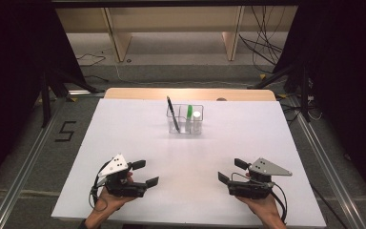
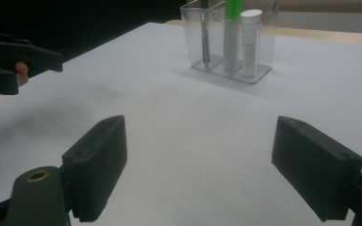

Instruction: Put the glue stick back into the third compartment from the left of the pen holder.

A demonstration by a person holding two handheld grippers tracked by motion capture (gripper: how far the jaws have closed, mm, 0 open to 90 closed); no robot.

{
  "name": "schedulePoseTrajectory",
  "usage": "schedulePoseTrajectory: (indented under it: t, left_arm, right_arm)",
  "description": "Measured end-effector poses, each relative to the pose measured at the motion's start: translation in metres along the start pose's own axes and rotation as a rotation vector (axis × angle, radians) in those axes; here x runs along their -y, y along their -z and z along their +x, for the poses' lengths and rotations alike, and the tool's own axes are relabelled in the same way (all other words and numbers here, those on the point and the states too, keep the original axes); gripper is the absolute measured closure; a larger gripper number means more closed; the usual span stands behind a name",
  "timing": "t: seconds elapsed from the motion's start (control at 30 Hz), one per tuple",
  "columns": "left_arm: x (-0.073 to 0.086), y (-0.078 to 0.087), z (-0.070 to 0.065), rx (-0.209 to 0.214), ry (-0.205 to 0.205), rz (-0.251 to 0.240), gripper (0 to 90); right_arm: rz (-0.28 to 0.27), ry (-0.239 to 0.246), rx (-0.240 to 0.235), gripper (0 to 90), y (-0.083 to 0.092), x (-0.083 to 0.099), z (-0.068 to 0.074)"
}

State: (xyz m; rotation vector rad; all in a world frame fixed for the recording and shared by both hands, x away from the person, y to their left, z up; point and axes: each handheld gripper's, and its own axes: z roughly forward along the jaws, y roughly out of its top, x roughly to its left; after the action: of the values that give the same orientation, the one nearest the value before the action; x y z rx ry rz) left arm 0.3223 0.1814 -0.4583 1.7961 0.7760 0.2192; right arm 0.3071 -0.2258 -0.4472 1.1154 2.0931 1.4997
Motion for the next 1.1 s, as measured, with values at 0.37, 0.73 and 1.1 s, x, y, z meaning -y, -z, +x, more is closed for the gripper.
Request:
schedulePoseTrajectory:
  t: [0.37,0.73,1.1]
  left_arm:
    - [0.000,-0.001,0.000,0.008,-0.002,0.009,16.2]
    - [0.000,-0.002,-0.001,0.008,0.000,0.009,16.2]
    - [0.001,-0.002,-0.001,0.008,0.001,0.011,16.2]
  right_arm:
    - [0.005,-0.010,0.013,19.6,0.006,0.011,-0.001]
    - [-0.008,-0.021,0.023,19.8,0.010,0.015,-0.003]
    - [-0.009,-0.020,0.023,19.8,0.011,0.016,-0.002]
